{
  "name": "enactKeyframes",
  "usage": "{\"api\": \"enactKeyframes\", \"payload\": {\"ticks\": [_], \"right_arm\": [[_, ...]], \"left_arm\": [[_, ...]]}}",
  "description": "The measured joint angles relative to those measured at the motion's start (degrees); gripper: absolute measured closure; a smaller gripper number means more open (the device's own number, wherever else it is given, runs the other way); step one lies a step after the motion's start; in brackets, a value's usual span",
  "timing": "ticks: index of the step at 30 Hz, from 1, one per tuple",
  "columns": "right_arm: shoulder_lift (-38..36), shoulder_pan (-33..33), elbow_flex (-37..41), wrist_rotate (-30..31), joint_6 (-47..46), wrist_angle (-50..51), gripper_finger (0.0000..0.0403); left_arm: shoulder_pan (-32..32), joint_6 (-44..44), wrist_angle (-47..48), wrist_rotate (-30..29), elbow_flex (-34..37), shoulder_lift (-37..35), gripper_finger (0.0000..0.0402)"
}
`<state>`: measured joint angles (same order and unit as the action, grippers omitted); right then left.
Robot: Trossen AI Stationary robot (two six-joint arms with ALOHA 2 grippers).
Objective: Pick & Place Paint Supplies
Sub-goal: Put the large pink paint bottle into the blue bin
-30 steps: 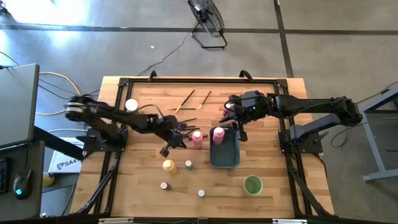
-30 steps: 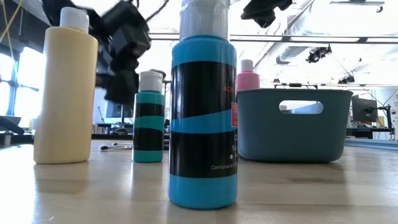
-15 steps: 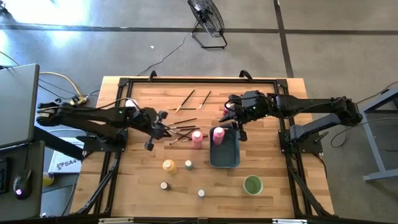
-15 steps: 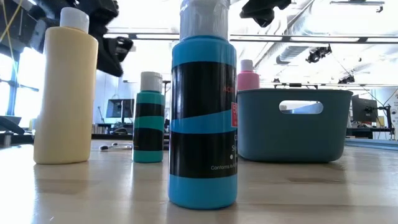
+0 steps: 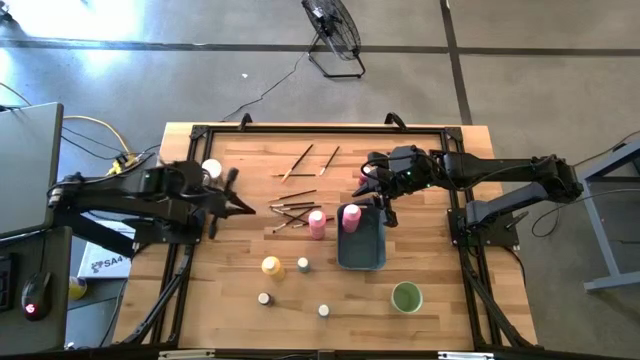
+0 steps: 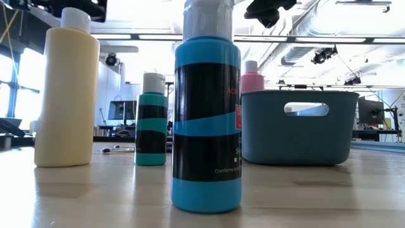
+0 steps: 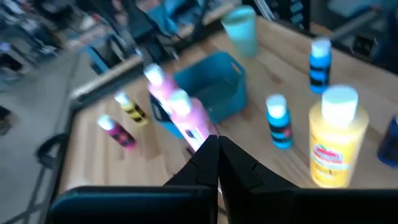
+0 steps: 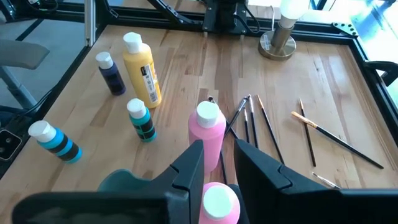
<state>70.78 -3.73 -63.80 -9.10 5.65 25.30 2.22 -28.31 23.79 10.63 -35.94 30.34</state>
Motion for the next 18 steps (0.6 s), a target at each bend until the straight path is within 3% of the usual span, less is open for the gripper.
{"api": "enactKeyframes", "payload": {"ticks": [8,14,18], "right_arm": [[0.00,-0.02,0.01,0.22,0.17,-0.49,0.0322],[0.41,0.00,0.00,0.22,-1.17,-2.19,0.0322],[2.01,-0.02,-0.01,0.22,-3.74,-4.34,0.0322]], "left_arm": [[0.02,7.06,0.44,-1.03,0.00,-4.12,0.0402],[0.02,5.01,0.35,-4.13,1.73,-3.25,0.0402],[0.02,4.62,-5.40,-4.52,6.21,-5.01,0.0402]]}}
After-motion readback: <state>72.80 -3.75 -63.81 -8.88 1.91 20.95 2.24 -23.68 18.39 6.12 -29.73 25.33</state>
